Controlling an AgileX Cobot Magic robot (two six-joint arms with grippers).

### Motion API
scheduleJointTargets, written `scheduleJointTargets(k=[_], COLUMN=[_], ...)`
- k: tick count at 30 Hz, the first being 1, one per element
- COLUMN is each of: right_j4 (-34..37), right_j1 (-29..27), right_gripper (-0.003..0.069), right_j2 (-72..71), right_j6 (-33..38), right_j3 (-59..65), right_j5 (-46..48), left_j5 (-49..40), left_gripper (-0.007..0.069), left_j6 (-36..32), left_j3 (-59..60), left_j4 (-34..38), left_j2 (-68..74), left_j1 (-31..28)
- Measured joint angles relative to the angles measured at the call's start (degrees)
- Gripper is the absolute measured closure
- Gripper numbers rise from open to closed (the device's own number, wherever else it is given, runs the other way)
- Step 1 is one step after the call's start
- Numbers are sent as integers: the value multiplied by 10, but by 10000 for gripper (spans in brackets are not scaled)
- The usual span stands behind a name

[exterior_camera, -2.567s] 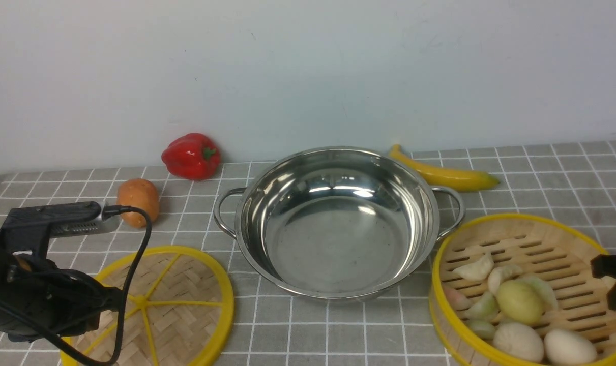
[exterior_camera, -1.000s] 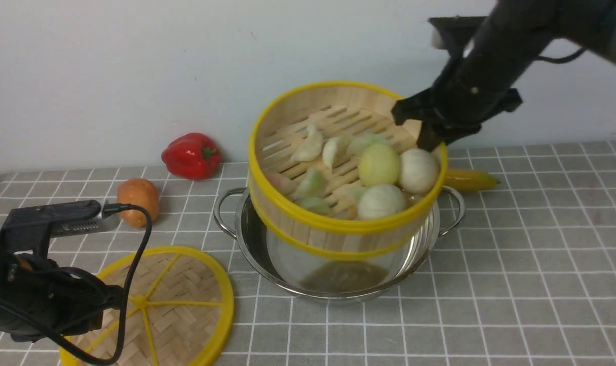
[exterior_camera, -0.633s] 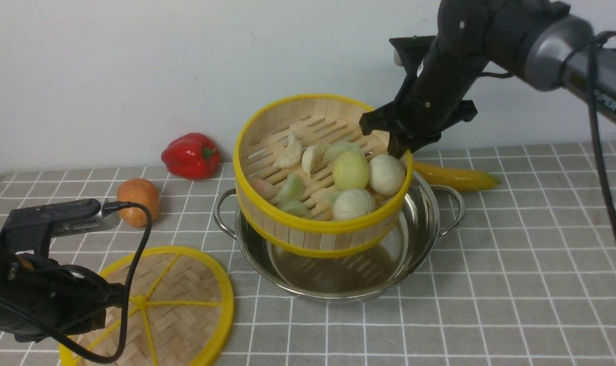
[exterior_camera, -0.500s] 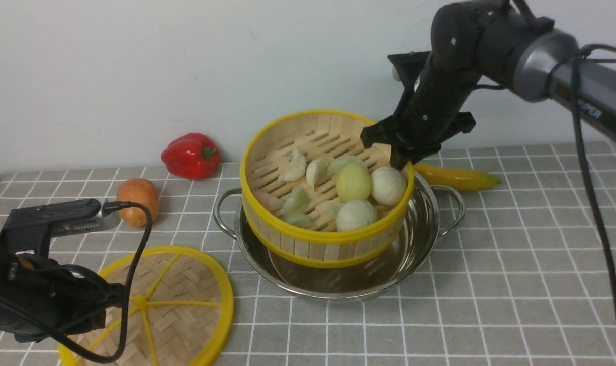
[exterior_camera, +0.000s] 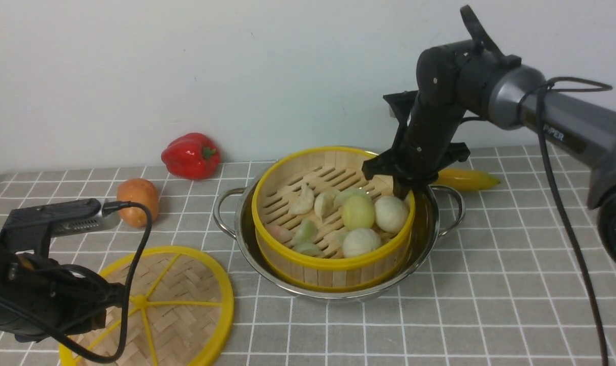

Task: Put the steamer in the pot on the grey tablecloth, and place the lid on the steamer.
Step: 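Place the bamboo steamer basket of food into the steel pot with the right gripper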

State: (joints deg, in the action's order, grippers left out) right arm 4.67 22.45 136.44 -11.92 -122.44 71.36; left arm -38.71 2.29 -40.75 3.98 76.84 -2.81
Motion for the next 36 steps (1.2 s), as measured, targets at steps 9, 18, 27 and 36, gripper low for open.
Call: scheduleJointTargets(k=[9, 18, 27, 36], right_j4=[-13, -11, 0, -22], right_j1=[1, 1, 1, 1], right_gripper=[602, 531, 323, 277], right_j2=[0, 0, -3, -43], right_j6=[0, -3, -5, 3], right_j3=[0, 0, -1, -21], right_j5=[1, -1, -8, -7], left_j5=[0, 0, 15, 47], left_gripper=[382, 382, 382, 382], left_j6=[0, 0, 0, 0], left_j3=[0, 0, 0, 0], left_j4=[0, 1, 1, 1], left_j2=[0, 0, 1, 33], left_j1=[0, 0, 0, 0])
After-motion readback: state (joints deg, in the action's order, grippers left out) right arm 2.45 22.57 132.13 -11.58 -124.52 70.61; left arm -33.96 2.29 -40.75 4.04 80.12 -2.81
